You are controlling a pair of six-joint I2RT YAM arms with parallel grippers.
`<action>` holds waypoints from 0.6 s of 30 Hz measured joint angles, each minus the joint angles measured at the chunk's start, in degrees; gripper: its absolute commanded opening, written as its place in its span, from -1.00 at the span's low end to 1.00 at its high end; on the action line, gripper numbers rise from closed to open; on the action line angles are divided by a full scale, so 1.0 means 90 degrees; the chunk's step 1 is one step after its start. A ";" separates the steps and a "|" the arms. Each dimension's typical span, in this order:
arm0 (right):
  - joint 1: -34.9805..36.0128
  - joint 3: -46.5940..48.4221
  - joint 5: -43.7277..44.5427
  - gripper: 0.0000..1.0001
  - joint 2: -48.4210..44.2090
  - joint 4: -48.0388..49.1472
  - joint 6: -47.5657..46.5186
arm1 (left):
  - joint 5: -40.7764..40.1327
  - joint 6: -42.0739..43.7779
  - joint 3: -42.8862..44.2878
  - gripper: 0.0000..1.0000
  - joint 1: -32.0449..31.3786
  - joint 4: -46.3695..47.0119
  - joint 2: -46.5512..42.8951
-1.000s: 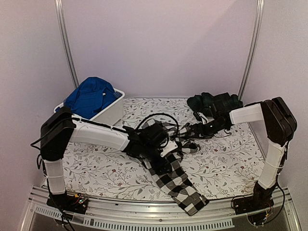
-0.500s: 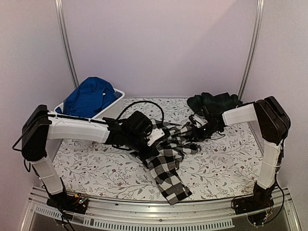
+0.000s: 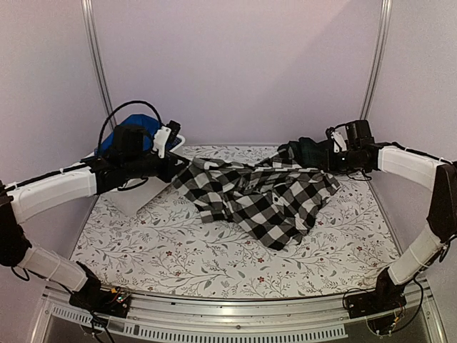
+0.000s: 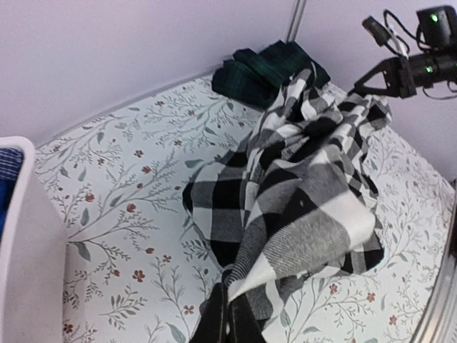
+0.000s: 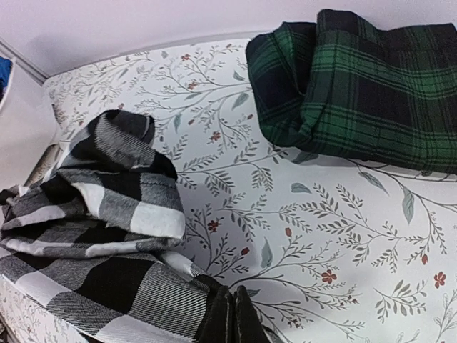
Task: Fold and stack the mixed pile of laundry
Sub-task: Pick up the crumpled shirt from the center of the board, then flatten out the crumpled shirt at the center of the board.
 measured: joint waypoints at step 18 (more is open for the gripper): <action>0.0051 0.1851 -0.0206 -1.00 -0.0884 -0.0209 -0.0141 | 0.0741 -0.0202 0.1163 -1.00 0.0452 0.0294 -0.1311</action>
